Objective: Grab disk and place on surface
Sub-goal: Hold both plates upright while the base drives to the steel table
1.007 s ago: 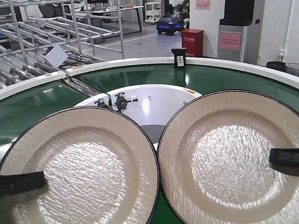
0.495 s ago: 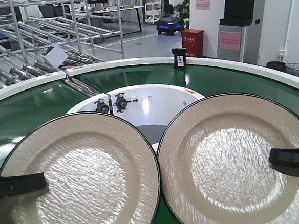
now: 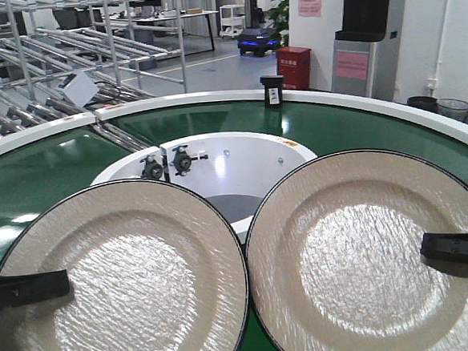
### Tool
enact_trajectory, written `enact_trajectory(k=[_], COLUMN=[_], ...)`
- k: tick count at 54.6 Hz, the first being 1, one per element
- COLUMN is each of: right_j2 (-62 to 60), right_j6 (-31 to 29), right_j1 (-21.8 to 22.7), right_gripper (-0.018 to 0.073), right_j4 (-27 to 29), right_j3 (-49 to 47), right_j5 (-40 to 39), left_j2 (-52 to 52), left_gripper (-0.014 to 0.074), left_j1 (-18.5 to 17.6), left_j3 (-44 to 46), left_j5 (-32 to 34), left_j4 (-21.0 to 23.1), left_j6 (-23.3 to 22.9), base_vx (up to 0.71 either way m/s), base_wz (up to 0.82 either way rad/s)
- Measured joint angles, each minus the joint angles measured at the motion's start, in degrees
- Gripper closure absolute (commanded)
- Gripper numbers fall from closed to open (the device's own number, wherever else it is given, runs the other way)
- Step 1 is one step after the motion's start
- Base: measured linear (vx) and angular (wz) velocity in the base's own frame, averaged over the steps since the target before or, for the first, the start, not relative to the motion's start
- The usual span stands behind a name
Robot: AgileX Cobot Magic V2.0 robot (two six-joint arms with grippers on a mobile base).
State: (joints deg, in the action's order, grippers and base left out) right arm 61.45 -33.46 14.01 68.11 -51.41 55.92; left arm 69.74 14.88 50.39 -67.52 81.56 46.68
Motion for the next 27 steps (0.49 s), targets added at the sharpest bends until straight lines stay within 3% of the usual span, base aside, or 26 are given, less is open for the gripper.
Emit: enact_trajectory(k=[14, 27], right_j2=[0.00, 0.00], right_j6=[0.00, 0.00], right_j1=[0.00, 0.00], right_gripper=[0.0568, 0.0568], right_j4=[0.00, 0.00], right_j3=[0.00, 0.00], right_j5=[0.00, -0.07], left_j2=[0.00, 0.00], left_gripper=[0.0597, 0.0597], left_j1=[0.00, 0.00], left_j3=[0.00, 0.00], left_j5=[0.00, 0.00], left_j4=[-0.08, -0.09], left_j6=[0.00, 0.00], base_vx=[-0.13, -0.14], base_wz=[-0.26, -0.50])
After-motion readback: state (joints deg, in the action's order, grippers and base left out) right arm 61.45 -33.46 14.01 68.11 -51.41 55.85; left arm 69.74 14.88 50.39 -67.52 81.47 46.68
